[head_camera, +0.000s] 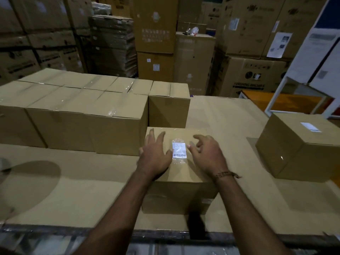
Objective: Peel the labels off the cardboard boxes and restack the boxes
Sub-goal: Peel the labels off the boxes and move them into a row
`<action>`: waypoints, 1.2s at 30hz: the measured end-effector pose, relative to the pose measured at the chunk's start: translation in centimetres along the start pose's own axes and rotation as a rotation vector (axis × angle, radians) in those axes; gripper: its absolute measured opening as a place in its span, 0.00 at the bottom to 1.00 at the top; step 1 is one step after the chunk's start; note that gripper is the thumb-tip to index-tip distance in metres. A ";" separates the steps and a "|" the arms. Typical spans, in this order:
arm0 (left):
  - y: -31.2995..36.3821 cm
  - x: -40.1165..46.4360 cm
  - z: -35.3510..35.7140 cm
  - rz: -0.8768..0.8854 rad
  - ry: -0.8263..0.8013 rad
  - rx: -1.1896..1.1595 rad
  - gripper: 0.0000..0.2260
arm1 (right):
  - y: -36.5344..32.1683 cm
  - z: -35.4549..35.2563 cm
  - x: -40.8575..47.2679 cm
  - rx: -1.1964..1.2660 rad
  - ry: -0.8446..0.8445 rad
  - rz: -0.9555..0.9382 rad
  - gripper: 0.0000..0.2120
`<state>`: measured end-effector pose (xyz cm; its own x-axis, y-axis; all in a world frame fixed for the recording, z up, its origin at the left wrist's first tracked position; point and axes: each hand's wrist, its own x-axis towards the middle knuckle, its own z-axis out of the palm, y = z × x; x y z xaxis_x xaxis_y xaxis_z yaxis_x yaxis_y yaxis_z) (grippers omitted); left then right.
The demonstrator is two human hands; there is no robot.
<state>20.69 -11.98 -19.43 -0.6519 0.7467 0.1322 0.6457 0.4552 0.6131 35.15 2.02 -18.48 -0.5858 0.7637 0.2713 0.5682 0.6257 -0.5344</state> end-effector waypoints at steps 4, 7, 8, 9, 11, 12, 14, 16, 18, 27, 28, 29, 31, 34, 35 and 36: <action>-0.9 0.2 1.2 0.040 -0.065 0.221 0.36 | -1.3 2.1 2.0 -0.131 -0.105 -0.090 0.15; -1.3 0.2 1.3 0.055 -0.075 0.274 0.38 | -1.3 3.2 2.6 -0.227 -0.066 -0.100 0.13; -1.3 0.2 1.3 0.059 -0.072 0.266 0.38 | -1.2 3.4 2.5 -0.213 -0.043 -0.093 0.13; -1.4 0.2 1.3 0.063 -0.069 0.259 0.38 | -1.2 3.6 2.5 -0.195 -0.017 -0.099 0.13; -1.5 0.2 1.4 0.065 -0.062 0.256 0.37 | -1.1 4.0 2.5 -0.158 0.019 -0.108 0.13; -1.5 0.2 1.5 0.063 -0.059 0.258 0.37 | -1.1 4.1 2.7 -0.140 0.026 -0.100 0.12; -1.6 0.3 1.6 0.063 -0.056 0.262 0.37 | -1.1 4.1 3.4 -0.113 0.038 -0.058 0.10; -1.7 0.4 1.6 0.065 -0.059 0.261 0.38 | -1.2 4.1 4.1 -0.099 0.053 -0.008 0.08; -1.7 0.4 1.5 0.066 -0.066 0.264 0.38 | -1.2 4.2 4.4 -0.097 0.080 0.016 0.06; -1.8 0.5 1.7 0.070 -0.072 0.268 0.39 | -0.8 5.0 4.5 -0.125 0.127 -0.011 0.07; -1.8 0.5 1.7 0.073 -0.073 0.268 0.39 | -0.8 5.1 4.5 -0.121 0.128 -0.019 0.07; -1.9 0.5 1.8 0.074 -0.074 0.268 0.39 | -0.7 5.1 4.5 -0.114 0.126 -0.025 0.07; -1.9 0.5 1.8 0.074 -0.072 0.269 0.39 | -0.5 5.2 4.5 -0.097 0.122 -0.029 0.06; -1.9 0.5 1.9 0.073 -0.069 0.268 0.39 | -0.3 5.4 4.5 -0.080 0.122 -0.034 0.06; -1.9 0.4 1.8 0.074 -0.065 0.267 0.39 | -0.2 5.4 4.5 -0.073 0.123 -0.034 0.06; -1.9 0.4 1.8 0.075 -0.062 0.266 0.39 | -0.2 5.5 4.5 -0.063 0.124 -0.032 0.06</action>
<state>19.94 -11.68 -21.96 -0.5780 0.8077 0.1166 0.7782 0.5026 0.3766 29.26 4.43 -21.57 -0.5304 0.7548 0.3860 0.5879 0.6555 -0.4740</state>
